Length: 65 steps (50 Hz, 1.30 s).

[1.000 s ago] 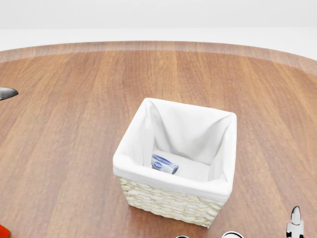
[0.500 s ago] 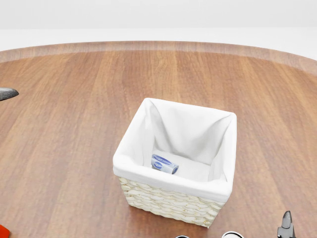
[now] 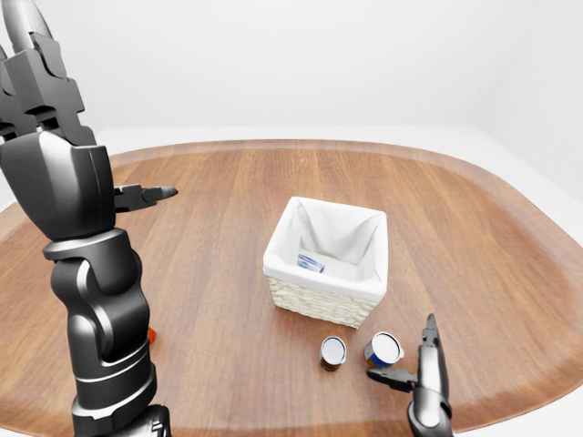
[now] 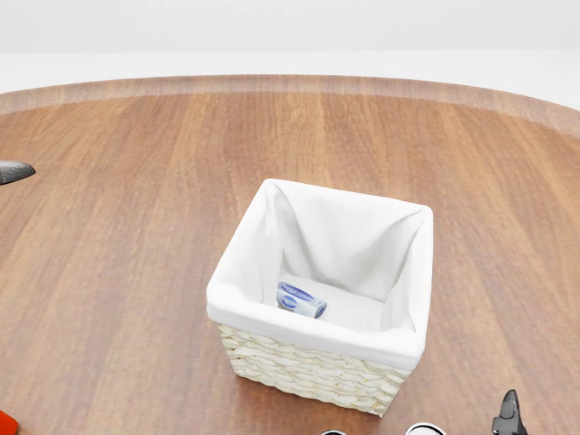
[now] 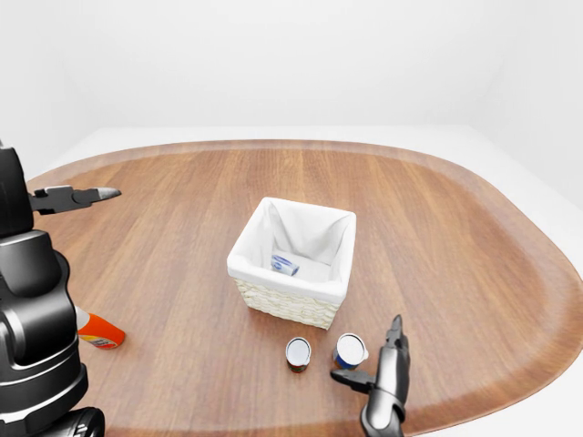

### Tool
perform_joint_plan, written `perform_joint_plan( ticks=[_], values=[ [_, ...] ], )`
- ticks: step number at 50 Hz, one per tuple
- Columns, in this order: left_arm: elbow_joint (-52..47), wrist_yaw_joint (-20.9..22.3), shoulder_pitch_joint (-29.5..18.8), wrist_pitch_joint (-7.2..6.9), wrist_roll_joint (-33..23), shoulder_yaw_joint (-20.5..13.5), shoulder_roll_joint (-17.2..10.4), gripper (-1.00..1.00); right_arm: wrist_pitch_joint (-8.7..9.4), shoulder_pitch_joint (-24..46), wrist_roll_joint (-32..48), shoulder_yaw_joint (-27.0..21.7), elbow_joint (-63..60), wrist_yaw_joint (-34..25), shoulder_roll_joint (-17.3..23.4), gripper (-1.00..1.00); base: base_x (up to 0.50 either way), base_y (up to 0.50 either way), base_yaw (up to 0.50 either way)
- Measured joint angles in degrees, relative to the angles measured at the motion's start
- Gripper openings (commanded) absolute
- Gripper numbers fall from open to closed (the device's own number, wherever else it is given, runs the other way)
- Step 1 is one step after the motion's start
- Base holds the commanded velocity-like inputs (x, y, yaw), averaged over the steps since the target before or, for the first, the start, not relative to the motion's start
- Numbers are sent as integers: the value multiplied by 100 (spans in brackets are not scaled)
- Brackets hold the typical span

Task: Pick up the alphabet soup and the cream cheese box, and put them in the basket.

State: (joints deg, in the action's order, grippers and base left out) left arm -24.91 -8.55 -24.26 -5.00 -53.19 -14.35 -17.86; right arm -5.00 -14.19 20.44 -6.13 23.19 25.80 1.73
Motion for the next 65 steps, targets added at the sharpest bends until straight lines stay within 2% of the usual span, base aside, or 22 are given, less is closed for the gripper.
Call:
perform_joint_plan(
  ticks=[58, 60, 61, 62, 65],
  values=[
    [-36, 35, 18, 0, -36, 2, 8, 100, 0, 643, -255, 298, 967, 223, 43, 100, 0, 0, 0],
    [-35, 32, 20, 0, -35, 2, 7, 100, 0, 679, -253, 302, 1029, 243, 49, -39, 0, 0, 0],
    [-36, 32, 21, 0, -37, 3, 7, 100, 0, 688, -245, 316, 1039, 236, 46, -95, 0, 0, 0],
    [-37, 31, 22, 0, -39, 4, 7, 100, -1, 700, -242, 336, 1048, 223, 37, -100, 0, 0, 0],
    [-47, 39, 25, 0, -46, 4, 7, 100, 0, 741, -162, 318, 1106, 328, 54, -100, 0, 0, 0]
  ],
)
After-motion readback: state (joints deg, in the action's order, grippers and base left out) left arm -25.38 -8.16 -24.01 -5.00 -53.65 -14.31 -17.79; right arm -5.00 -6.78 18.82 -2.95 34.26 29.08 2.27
